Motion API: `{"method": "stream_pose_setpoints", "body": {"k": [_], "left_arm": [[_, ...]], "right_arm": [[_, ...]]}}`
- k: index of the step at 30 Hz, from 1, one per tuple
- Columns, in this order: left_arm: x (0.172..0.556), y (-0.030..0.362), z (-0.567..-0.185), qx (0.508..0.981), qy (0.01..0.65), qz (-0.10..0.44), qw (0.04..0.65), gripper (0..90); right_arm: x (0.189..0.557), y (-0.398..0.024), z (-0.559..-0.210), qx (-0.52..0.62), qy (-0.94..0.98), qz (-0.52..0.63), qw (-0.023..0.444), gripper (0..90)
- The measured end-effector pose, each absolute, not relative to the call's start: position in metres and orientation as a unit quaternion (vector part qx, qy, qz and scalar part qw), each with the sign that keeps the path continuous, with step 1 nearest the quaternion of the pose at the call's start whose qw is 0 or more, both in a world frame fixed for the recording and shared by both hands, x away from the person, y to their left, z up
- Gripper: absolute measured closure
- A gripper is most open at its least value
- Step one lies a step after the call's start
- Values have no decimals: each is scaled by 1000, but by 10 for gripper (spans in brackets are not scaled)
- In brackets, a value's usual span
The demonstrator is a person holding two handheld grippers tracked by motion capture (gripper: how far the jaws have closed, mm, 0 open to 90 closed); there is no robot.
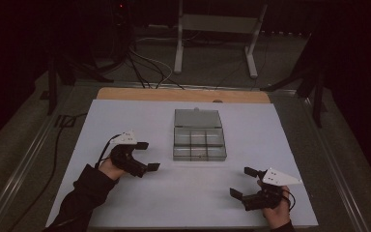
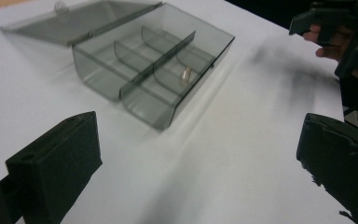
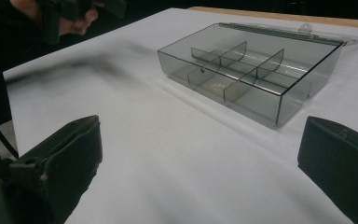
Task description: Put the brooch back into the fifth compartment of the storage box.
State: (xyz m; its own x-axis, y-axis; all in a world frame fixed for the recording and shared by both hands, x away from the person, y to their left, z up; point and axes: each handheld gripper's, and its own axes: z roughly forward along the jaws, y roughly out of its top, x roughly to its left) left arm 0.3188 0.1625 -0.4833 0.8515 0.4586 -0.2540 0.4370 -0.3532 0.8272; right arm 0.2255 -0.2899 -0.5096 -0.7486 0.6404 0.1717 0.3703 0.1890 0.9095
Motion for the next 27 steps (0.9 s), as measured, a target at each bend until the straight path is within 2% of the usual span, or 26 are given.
{"method": "stream_pose_setpoints", "body": {"k": [8, 27], "left_arm": [[305, 180, -494, 819, 283, 4, 499, 11], [262, 211, -512, 828, 287, 38, 479, 11]], "right_arm": [[226, -289, -511, 333, 764, 539, 122, 0], [225, -290, -510, 333, 762, 542, 123, 0]]}}
